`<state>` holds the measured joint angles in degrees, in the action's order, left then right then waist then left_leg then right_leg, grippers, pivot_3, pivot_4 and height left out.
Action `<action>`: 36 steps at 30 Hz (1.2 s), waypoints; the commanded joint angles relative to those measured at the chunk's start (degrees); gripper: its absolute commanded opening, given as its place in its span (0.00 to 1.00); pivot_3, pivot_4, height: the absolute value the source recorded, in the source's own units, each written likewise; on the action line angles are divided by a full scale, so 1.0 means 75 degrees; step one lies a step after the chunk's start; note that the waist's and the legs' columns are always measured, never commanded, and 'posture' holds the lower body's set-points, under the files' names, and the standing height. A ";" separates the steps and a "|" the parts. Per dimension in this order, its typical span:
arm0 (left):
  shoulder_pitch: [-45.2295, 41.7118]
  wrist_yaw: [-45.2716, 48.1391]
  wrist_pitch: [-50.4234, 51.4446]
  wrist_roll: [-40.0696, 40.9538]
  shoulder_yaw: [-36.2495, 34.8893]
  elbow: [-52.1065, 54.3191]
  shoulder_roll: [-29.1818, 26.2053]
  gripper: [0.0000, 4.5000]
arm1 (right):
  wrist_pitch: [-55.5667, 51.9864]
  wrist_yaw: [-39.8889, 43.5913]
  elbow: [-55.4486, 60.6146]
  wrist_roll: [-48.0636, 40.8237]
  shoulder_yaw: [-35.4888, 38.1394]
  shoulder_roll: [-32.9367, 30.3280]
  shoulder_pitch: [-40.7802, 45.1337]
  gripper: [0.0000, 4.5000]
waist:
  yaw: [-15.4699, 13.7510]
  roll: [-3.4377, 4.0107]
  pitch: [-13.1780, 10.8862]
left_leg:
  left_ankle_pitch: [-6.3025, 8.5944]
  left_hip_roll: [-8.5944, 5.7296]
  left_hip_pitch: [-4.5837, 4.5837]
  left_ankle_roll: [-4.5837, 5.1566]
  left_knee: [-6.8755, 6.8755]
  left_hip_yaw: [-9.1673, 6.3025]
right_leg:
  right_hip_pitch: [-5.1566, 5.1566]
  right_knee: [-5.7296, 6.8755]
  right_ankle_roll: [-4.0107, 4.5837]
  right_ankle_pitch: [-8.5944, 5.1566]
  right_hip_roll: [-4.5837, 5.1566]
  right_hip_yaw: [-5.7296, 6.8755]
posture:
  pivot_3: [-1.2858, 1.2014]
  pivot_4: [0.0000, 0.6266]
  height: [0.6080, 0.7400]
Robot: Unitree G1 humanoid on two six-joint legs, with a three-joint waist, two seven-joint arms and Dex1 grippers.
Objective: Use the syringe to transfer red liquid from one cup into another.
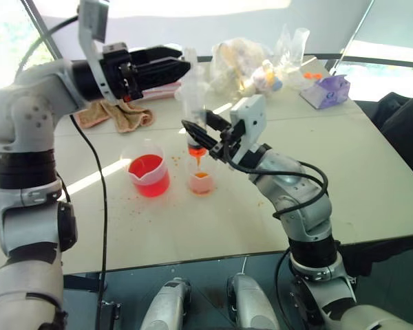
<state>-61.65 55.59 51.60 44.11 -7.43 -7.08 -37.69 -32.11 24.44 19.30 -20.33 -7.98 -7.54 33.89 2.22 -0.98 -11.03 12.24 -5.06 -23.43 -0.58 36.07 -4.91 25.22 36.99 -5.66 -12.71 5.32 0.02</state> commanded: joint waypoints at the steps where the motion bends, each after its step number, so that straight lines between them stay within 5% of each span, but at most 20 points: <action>1: -0.0230 0.0223 -0.0246 -0.0328 0.0348 -0.0215 0.0137 0.64 | 0.0220 0.0065 0.0315 -0.0079 -0.0015 0.0067 0.0255 0.30 | -0.0001 0.0000 0.0000 | 0.0000 0.0000 0.0000 0.0000 -0.0002 0.0000 | 0.0001 0.0000 0.0000 0.0000 0.0000 0.0000 | 0.52 0.24 0.97; 3: -0.0252 0.0332 -0.0284 -0.0401 0.0394 -0.0324 0.0188 0.64 | 0.0248 0.0071 0.0279 -0.0065 -0.0026 0.0065 0.0264 0.30 | 0.0002 0.0000 0.0000 | 0.0000 0.0000 0.0000 0.0000 -0.0001 0.0000 | 0.0001 0.0000 0.0000 0.0000 0.0000 0.0000 | 0.52 0.24 0.97; 14: 0.0015 0.0605 -0.0112 -0.0422 0.0498 -0.0003 0.0355 0.01 | 0.0299 0.0111 0.0258 -0.0014 -0.0012 0.0081 0.0278 0.30 | 0.0012 0.0000 0.0000 | 0.0000 0.0000 0.0000 0.0000 -0.0002 -0.0001 | 0.0001 0.0000 0.0000 0.0000 0.0000 0.0000 | 0.52 0.24 0.97; 36: 0.0717 0.0507 0.0041 -0.0562 0.0671 0.0727 0.0342 0.01 | 0.0094 0.0173 0.0373 -0.0118 0.0166 -0.0014 0.0312 0.30 | 0.0004 0.0000 0.0000 | 0.0000 0.0000 0.0000 0.0000 -0.0001 -0.0001 | 0.0000 0.0000 0.0000 0.0000 0.0001 -0.0001 | 0.52 0.24 0.97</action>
<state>-57.52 58.52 50.71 40.03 -5.47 -3.31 -35.54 -33.25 25.78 18.20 -19.50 -8.19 -8.24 33.67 2.25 -0.98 -11.04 12.24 -5.06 -23.43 -0.58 36.06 -4.92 25.23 36.98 -5.66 -12.71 5.32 0.02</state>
